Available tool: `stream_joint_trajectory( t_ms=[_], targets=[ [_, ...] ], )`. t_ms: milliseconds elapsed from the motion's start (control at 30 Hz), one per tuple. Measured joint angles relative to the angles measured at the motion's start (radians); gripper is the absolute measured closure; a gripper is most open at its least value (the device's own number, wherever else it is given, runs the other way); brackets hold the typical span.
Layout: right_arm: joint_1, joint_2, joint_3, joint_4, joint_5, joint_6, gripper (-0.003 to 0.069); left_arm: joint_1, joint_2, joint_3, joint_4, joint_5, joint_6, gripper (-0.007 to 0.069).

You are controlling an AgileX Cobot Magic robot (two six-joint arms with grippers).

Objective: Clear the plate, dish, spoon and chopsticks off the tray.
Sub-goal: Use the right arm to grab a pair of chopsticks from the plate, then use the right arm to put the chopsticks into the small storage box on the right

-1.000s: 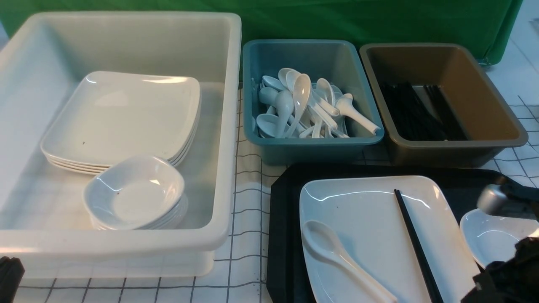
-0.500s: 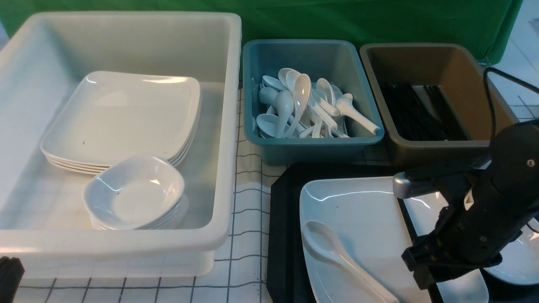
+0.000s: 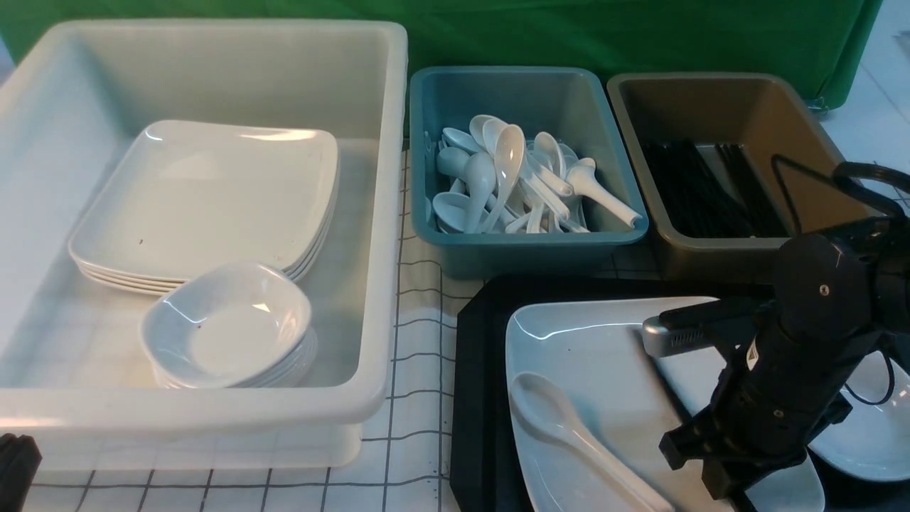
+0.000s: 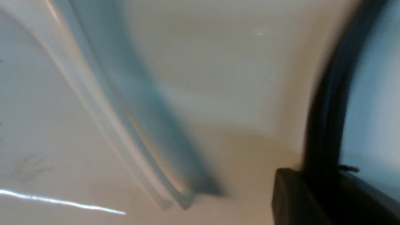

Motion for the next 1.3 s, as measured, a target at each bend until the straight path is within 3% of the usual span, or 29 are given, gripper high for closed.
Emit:
stream_joint_trajectory(
  t_ms=[200, 333, 533, 667, 933, 1300],
  targets=[
    [0.0, -0.053, 0.0, 0.001, 0.105, 0.0, 0.0487, 0.0, 0.0, 0.0, 0.0, 0.0, 0.0, 0.062],
    [0.0, -0.214, 0.0, 0.001, 0.164, 0.0, 0.0487, 0.0, 0.0, 0.0, 0.0, 0.0, 0.0, 0.062],
    [0.0, -0.418, -0.049, -0.058, 0.143, 0.001, 0.0487, 0.0, 0.0, 0.0, 0.0, 0.0, 0.0, 0.062],
    [-0.027, -0.421, -0.168, -0.089, 0.124, 0.001, 0.0487, 0.0, 0.0, 0.0, 0.0, 0.0, 0.0, 0.062],
    [-0.142, -0.242, -0.398, -0.096, -0.04, 0.004, 0.0487, 0.0, 0.0, 0.0, 0.0, 0.0, 0.0, 0.062],
    [-0.25, 0.172, -0.594, -0.104, -0.444, 0.032, 0.0487, 0.0, 0.0, 0.0, 0.0, 0.0, 0.0, 0.062]
  ],
)
